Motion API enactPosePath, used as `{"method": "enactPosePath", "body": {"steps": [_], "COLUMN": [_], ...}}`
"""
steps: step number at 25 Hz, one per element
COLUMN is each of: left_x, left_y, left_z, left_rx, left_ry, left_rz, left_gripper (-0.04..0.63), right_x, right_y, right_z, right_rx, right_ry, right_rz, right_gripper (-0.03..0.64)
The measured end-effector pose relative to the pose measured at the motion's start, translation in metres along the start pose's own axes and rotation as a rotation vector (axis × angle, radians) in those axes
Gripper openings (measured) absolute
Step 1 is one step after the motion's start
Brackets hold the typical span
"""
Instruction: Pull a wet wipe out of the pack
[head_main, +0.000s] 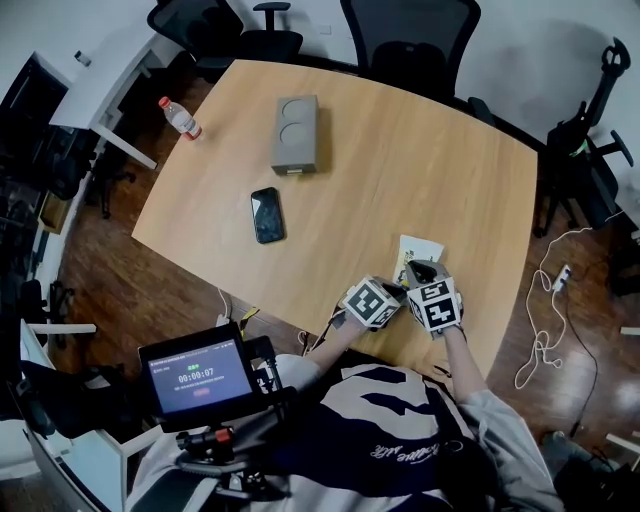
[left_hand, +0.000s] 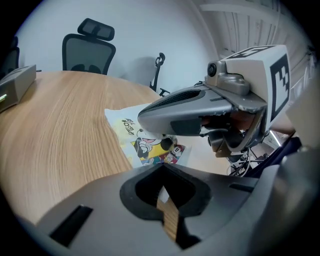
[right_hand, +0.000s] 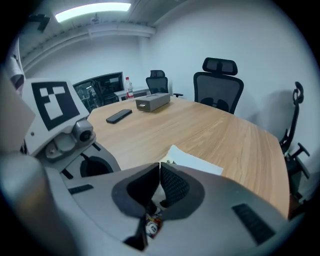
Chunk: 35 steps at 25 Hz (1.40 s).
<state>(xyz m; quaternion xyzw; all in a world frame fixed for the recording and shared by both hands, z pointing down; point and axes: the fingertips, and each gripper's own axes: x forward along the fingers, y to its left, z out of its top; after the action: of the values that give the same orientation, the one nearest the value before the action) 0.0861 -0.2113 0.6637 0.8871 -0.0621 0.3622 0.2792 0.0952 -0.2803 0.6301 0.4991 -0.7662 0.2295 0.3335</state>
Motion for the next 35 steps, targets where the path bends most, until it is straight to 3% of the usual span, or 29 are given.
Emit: {"method": "enactPosePath", "body": {"steps": [5, 21, 25, 29, 35], "left_x": [-0.001, 0.001, 0.001, -0.001, 0.0], "left_y": [0.002, -0.001, 0.001, 0.003, 0.002], "left_z": [-0.001, 0.0, 0.0, 0.0, 0.0], "left_rx": [-0.002, 0.012, 0.001, -0.011, -0.003], "left_ry": [0.002, 0.008, 0.003, 0.003, -0.002], "left_rz": [-0.001, 0.012, 0.015, 0.016, 0.025], "left_gripper": [0.0, 0.0, 0.002, 0.002, 0.0], "right_x": [-0.016, -0.056, -0.07, -0.088, -0.099], "right_y": [-0.005, -0.012, -0.02, -0.03, -0.03], "right_z": [0.013, 0.017, 0.035, 0.06, 0.062], "right_rx": [0.212, 0.45, 0.527, 0.475, 0.45], "right_ry": [-0.096, -0.245, -0.348, -0.4, -0.412], "right_rz": [0.037, 0.093, 0.116, 0.101, 0.094], "right_gripper": [0.003, 0.0, 0.0, 0.0, 0.0]}}
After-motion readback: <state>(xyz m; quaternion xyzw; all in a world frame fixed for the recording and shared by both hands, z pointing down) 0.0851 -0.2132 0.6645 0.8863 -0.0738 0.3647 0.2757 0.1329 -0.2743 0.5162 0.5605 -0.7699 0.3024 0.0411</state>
